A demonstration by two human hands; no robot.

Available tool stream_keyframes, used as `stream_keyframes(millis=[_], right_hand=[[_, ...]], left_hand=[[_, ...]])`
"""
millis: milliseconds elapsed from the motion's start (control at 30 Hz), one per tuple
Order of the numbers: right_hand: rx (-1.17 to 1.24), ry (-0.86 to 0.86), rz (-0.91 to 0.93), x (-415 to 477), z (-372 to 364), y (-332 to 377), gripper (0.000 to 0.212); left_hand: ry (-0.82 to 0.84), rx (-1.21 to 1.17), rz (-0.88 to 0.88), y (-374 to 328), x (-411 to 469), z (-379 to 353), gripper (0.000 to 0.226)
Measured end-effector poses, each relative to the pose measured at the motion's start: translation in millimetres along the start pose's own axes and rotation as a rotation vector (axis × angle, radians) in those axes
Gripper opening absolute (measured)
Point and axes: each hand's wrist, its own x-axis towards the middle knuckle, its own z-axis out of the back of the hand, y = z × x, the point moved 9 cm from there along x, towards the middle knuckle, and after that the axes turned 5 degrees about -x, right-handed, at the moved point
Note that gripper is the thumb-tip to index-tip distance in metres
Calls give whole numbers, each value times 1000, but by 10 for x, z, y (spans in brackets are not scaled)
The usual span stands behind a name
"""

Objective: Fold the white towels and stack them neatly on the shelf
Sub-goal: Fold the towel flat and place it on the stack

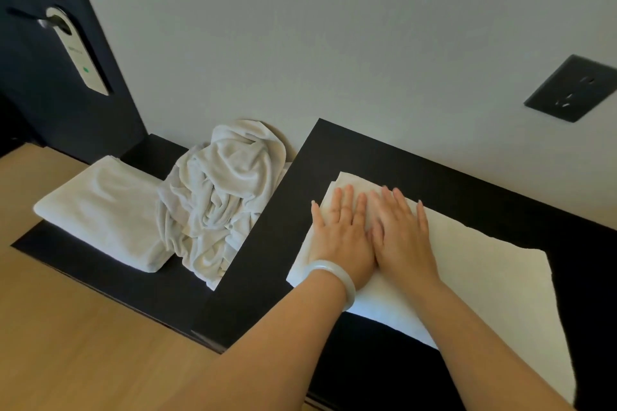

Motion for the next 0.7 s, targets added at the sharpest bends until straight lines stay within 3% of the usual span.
stream_keyframes(millis=[67, 200, 433, 700], right_hand=[[-110, 113, -26, -93, -170, -78, 58], [27, 200, -61, -9, -121, -119, 55], [-103, 103, -215, -599, -103, -235, 60], [-111, 142, -292, -745, -115, -453, 63]], left_hand=[[5, -8, 8, -15, -15, 26, 62], [10, 13, 22, -7, -18, 46, 59], [-4, -29, 39, 9, 0, 20, 59], [-2, -53, 42, 6, -18, 36, 59]])
